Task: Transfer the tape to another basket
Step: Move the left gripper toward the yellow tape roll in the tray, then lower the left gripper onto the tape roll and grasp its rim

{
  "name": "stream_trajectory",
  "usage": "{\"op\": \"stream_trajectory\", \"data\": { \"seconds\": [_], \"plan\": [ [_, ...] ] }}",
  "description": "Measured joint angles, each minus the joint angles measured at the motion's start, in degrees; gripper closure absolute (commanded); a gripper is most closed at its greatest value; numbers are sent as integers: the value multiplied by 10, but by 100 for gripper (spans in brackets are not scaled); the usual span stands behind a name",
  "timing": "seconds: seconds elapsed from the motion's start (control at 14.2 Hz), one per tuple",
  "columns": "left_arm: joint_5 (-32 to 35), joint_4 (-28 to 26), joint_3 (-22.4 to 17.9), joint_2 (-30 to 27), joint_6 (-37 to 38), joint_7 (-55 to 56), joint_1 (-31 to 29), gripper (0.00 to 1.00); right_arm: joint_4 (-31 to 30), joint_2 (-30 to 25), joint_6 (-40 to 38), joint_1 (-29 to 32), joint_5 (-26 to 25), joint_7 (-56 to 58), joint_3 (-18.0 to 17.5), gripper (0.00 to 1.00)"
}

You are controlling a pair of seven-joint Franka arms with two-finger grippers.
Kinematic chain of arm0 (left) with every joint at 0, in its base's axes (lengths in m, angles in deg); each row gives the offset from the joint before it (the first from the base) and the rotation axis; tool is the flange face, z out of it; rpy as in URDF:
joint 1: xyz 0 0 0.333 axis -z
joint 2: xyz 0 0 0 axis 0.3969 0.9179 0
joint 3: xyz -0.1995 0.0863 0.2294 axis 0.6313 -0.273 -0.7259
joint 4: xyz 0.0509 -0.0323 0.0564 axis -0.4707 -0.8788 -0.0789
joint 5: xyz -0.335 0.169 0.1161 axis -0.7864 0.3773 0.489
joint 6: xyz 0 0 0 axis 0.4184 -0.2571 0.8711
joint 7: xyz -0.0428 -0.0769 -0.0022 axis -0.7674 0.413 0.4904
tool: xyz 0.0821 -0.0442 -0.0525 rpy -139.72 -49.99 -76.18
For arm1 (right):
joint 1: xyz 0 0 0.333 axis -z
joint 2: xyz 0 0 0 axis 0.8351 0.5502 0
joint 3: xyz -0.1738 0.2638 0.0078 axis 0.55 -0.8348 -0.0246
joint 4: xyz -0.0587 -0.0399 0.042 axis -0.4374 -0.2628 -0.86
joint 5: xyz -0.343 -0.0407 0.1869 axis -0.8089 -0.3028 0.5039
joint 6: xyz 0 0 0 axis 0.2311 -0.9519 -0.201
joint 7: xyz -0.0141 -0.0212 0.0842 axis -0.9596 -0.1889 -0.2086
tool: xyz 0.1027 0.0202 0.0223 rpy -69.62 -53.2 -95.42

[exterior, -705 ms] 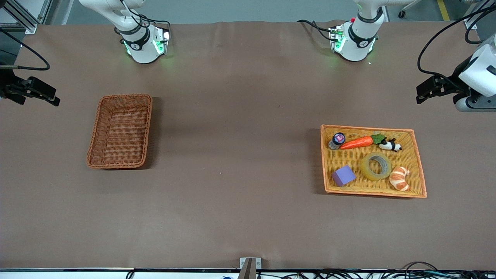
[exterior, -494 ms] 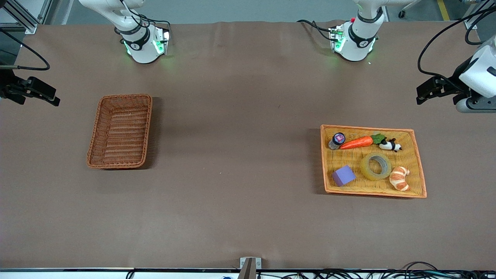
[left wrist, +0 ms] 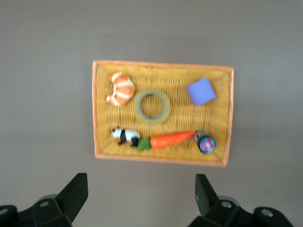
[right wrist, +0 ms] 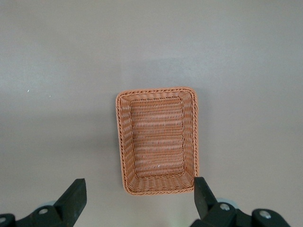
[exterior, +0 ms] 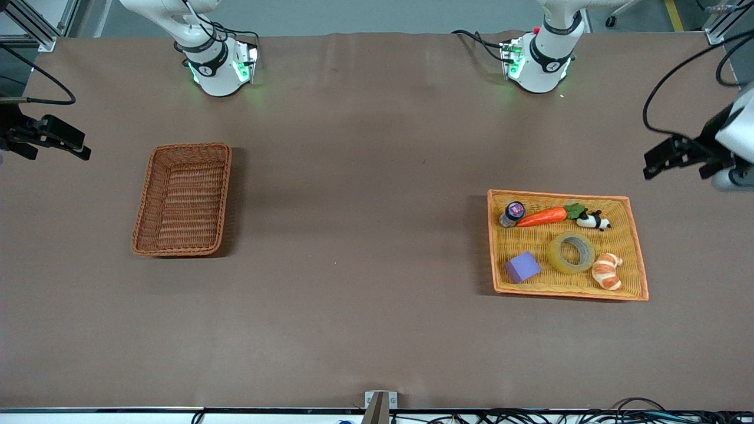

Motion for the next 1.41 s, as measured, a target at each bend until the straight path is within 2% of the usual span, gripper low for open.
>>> {"op": "stream_trajectory", "data": {
  "seconds": [0.35,0.85,1.06,1.2,1.41],
  "plan": [
    [0,-90,-1,100,-192,0,-19,0,0,0,0,0,0,0,0,0],
    [28,-197,-1,168,-339,-5,-60,3,0,0,0,0,0,1,1,0],
    [32,-215,-1,201,-381,-5,-59,13,0,0,0,0,0,1,1,0],
    [32,-215,-1,219,-396,-5,-59,23,0,0,0,0,0,1,1,0],
    [32,-215,0,237,-408,-3,-59,51,0,0,0,0,0,1,1,0]
  ]
}}
